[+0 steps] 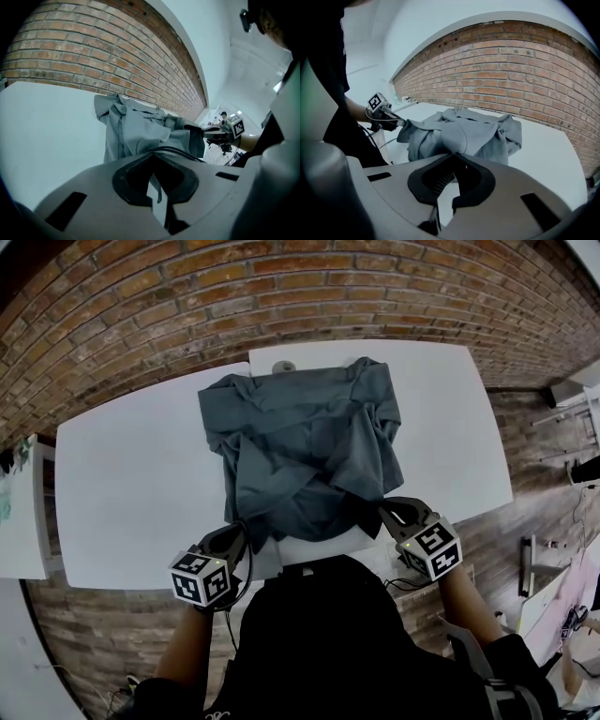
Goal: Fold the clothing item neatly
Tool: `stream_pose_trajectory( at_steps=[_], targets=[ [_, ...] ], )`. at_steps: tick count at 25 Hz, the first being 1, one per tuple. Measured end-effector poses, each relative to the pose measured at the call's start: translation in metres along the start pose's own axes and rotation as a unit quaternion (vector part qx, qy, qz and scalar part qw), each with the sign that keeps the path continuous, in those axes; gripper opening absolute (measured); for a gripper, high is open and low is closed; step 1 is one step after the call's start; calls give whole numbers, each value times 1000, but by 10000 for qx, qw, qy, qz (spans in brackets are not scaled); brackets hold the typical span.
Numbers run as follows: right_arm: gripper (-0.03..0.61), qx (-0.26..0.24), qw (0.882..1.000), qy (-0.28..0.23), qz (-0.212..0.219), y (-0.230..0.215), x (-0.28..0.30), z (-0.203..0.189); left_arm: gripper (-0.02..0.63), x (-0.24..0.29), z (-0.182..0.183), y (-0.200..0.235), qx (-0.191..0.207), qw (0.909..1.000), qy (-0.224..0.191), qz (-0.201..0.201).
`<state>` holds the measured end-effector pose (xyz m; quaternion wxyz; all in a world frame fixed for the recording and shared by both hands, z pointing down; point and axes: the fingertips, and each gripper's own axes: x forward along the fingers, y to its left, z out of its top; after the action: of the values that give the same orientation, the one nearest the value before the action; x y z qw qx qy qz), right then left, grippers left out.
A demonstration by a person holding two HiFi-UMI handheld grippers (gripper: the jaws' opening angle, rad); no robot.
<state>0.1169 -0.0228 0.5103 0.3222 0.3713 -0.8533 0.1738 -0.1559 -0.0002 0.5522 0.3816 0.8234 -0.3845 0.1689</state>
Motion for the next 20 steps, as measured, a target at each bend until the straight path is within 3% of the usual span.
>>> stream_pose_trajectory(
  at_steps=[5, 10, 20],
  targets=[
    [11, 101, 9993, -316, 194, 8, -3, 34, 2, -9, 25, -8, -181, 9990, -373, -193],
    [11, 257, 9982, -442, 325, 8, -3, 55, 2, -13, 50, -20, -611, 9940, -701, -576],
    [11, 166, 9982, -227, 530, -11, 26, 115, 2, 13, 131, -38, -850, 9857, -1017, -1036]
  ],
)
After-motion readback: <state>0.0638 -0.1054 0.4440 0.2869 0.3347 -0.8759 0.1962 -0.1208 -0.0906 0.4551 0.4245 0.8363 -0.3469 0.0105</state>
